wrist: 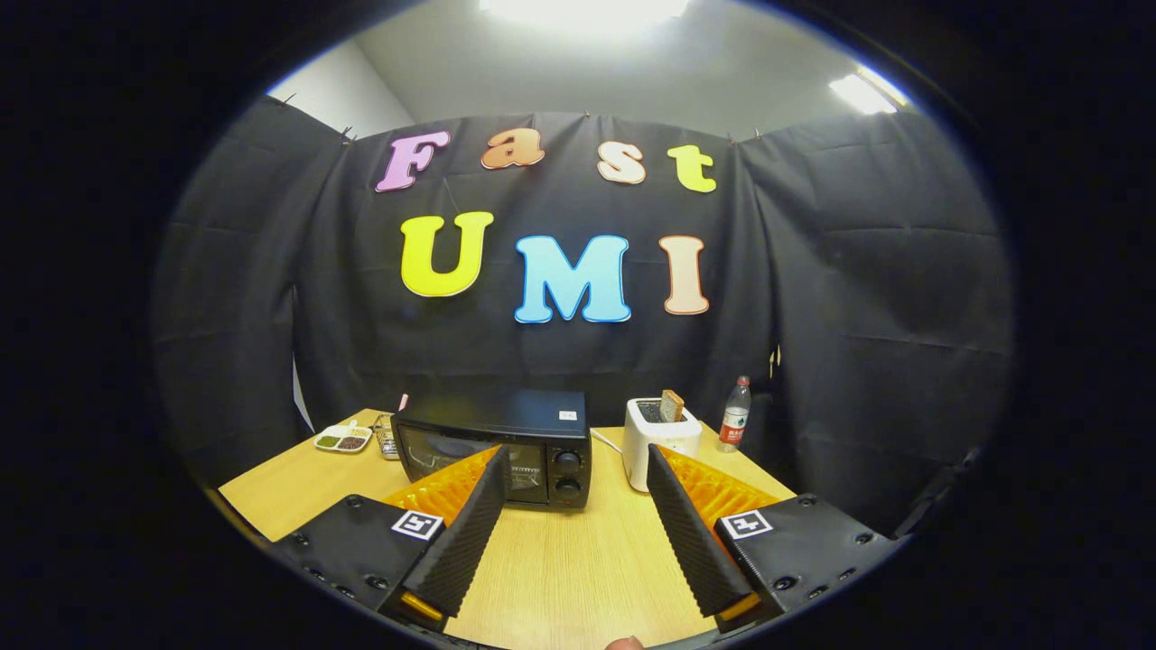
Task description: Open the toaster oven, put the food inside, and close the toaster oven door.
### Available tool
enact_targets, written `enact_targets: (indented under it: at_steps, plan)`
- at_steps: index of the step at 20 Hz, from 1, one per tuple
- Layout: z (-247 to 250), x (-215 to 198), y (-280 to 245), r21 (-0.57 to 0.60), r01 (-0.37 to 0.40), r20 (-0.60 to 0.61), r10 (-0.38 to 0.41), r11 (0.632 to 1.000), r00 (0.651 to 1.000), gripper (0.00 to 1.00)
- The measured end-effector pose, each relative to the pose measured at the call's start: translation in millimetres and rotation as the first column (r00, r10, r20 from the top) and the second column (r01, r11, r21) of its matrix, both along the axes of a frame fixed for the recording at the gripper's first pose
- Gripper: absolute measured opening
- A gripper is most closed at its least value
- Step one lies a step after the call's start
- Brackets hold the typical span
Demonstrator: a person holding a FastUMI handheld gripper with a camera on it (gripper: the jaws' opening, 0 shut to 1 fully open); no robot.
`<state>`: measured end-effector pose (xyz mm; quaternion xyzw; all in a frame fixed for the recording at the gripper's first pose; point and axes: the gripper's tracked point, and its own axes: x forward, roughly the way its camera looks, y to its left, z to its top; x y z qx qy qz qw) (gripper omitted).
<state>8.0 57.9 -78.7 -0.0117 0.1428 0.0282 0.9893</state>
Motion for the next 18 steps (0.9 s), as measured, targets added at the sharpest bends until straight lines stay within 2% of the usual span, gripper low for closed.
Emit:
enact_targets:
  at_steps: [18]
  plan:
    - [-5,-16,-16,0.019,0.027,-0.018,-0.027,0.999,0.999,0.96]
